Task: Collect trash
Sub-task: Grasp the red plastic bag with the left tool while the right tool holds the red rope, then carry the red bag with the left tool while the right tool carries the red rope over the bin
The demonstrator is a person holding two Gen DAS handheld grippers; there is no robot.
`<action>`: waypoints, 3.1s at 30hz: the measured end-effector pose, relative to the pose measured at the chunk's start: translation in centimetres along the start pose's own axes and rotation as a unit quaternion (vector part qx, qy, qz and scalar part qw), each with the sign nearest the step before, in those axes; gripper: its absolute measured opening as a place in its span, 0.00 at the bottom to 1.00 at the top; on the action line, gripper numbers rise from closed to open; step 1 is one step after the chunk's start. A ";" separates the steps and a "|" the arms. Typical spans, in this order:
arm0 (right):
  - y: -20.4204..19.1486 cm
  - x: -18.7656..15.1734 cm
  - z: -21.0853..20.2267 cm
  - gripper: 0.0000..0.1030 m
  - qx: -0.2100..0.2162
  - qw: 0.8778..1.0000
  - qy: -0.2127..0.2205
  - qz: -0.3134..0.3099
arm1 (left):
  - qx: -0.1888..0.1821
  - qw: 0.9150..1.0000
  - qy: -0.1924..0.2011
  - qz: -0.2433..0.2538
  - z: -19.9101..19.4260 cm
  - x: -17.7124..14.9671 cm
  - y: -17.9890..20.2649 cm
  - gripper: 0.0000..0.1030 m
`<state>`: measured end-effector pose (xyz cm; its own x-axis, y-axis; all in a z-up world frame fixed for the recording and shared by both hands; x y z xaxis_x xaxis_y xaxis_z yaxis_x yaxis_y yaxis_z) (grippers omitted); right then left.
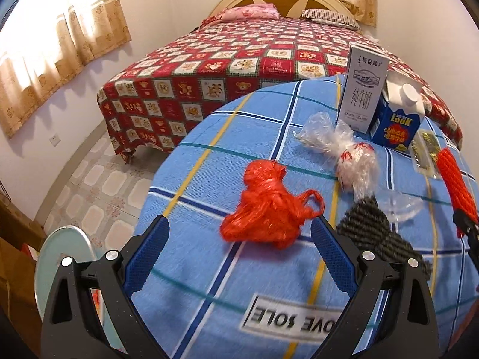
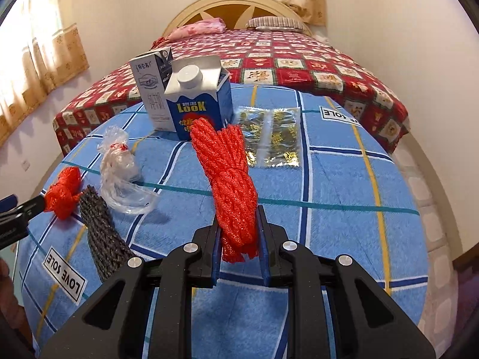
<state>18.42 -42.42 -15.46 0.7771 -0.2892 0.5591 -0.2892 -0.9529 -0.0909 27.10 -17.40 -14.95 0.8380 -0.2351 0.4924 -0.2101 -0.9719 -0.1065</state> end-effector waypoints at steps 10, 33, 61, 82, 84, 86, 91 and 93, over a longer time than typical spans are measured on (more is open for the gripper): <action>-1.9 0.0 -0.6 0.21 0.025 1.000 0.006 -0.019 | -0.047 0.997 -0.058 0.005 3.6 -1.3 0.5 0.15; -14.4 -2.6 -4.6 0.21 0.084 0.990 0.045 -0.107 | -0.006 1.000 0.012 -0.005 -5.4 -7.8 -9.1 0.08; -26.0 -4.7 -6.1 0.21 0.119 0.969 0.058 -0.210 | 0.055 0.997 0.019 -0.049 -8.1 -12.7 -19.1 0.08; -32.3 -6.4 -6.3 0.21 0.136 0.951 0.051 -0.272 | 0.089 0.993 0.010 -0.079 -8.4 -15.5 -24.6 0.08; -32.8 -6.5 -6.3 0.21 0.137 0.950 0.051 -0.276 | 0.090 0.993 0.008 -0.082 -8.4 -15.7 -25.0 0.08; -33.3 -6.6 -6.3 0.21 0.137 0.948 0.050 -0.281 | 0.093 0.992 0.007 -0.084 -8.4 -15.9 -25.5 0.08; -34.7 -7.2 -6.3 0.21 0.140 0.944 0.047 -0.296 | 0.096 0.991 0.005 -0.091 -8.4 -16.2 -26.4 0.08; -35.2 -7.3 -6.4 0.21 0.141 0.942 0.047 -0.301 | 0.098 0.991 0.005 -0.093 -8.4 -16.3 -26.7 0.08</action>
<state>19.33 -6.21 -11.14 0.6957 0.3083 0.6488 0.3588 -0.9316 0.0579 14.79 12.54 -12.88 0.8476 -0.0528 0.5281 0.0496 -0.9828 -0.1779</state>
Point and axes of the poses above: each gripper's, at about its wrist camera, not at the fingertips, and z roughly the way its jaws point, y to its right, x to its top, the point moved 7 cm from there along z, roughly the way its jaws point, and after that the axes turned 10 degrees about -y, right-handed, at the moved point
